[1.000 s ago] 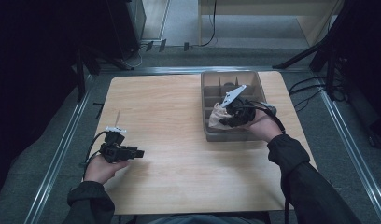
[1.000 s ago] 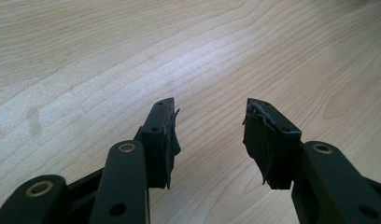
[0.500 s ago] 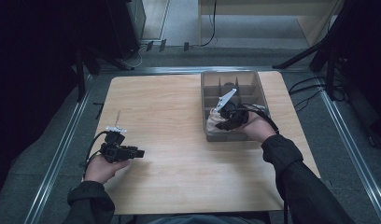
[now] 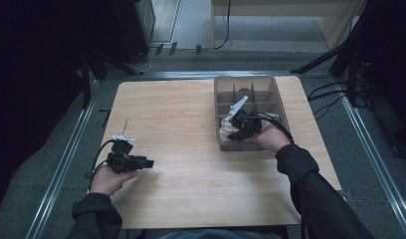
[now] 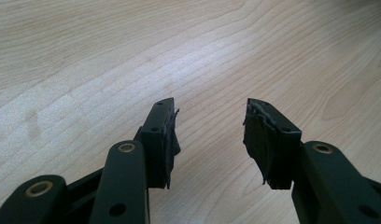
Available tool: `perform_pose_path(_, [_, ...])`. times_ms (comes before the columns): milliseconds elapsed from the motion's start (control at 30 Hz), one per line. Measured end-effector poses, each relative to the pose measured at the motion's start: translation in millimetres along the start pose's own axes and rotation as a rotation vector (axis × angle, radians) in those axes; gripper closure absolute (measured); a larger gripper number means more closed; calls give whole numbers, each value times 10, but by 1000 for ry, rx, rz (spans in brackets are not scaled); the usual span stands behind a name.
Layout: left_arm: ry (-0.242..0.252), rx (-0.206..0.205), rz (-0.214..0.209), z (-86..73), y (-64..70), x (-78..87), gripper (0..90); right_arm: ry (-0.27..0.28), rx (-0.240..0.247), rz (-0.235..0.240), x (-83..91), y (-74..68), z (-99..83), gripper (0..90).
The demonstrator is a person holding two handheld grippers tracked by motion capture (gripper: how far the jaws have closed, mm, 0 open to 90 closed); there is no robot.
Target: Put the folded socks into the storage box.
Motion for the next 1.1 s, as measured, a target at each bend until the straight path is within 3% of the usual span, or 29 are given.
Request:
perform_pose_path(467, [0,0,-1,1,-1,0,524,-17,-26,14,-32,28,9,663])
perform_pose_path(1100, [-1,-1,0,1,-4,7,524,23,-75,44,127,68,48,430])
Point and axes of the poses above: each handheld gripper's, and its own axes: x roughly backward along the jaws, z roughly out of its top, y roughly to its right, the point moved 2 cm from there along -x, roughly forward along the jaws, and after that the axes turned 14 degrees about -x, right-handed, at the moved point
